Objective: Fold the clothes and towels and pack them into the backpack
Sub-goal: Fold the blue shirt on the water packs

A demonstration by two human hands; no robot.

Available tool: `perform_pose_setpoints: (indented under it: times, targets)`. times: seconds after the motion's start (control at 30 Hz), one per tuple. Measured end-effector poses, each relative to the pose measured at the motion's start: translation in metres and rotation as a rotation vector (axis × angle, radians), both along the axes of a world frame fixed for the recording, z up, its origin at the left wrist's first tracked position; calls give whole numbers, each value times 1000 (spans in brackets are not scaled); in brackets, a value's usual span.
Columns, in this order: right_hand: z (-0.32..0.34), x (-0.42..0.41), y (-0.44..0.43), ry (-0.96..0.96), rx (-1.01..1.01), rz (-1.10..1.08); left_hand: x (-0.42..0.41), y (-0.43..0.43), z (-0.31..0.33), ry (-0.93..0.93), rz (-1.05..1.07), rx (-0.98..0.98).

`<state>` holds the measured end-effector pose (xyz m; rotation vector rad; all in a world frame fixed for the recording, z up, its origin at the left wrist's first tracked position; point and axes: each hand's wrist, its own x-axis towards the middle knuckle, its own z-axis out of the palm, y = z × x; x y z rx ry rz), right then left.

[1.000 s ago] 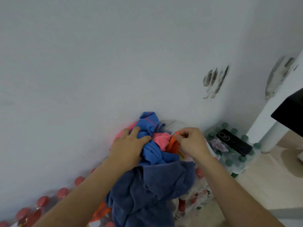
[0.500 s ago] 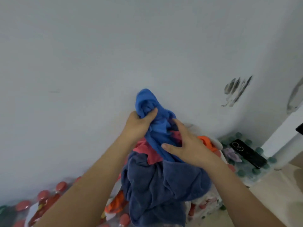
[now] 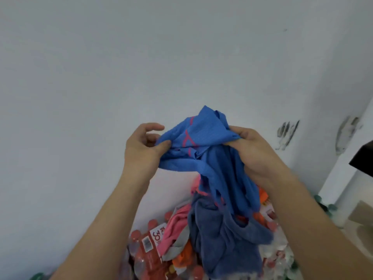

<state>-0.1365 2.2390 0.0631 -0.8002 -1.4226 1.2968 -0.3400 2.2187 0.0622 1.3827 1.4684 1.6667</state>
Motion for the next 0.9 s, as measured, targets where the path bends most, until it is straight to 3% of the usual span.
perform_pose_setpoints:
  times: [0.07,0.1,0.17,0.23,0.3,0.43,0.5,0.63,0.7,0.8,0.9]
  targets:
    - [18,-10,-13,-4,11,-25,-20,-17,4,230,106,31]
    - [25,-15,-19,-55,36,-39,-25,-29,9,230,63,71]
    - [39,-26,-33,-179,99,-38,-25,-54,23,145,-226,97]
    - [51,-37,-49,-221,153,9,-19,-69,34,208,-418,82]
    - [57,-49,-66,-237,205,55,-19,-77,40,215,-362,124]
    - [53,-54,-85,-314,309,-29,-33,-98,57,-48,-152,83]
    - [44,-43,-92,-428,258,87,-41,-109,65,-131,-82,81]
    - [10,-19,-103,-686,15,629,-45,-136,79,-186,36,71]
    - [-5,-20,-108,-682,52,650,-38,-153,79,-191,-4,41]
    - [-16,-47,-128,-445,107,600,-22,-177,65,-114,-107,-31]
    - [-46,-87,-154,-347,134,683,-19,-196,52,-97,-101,-45]
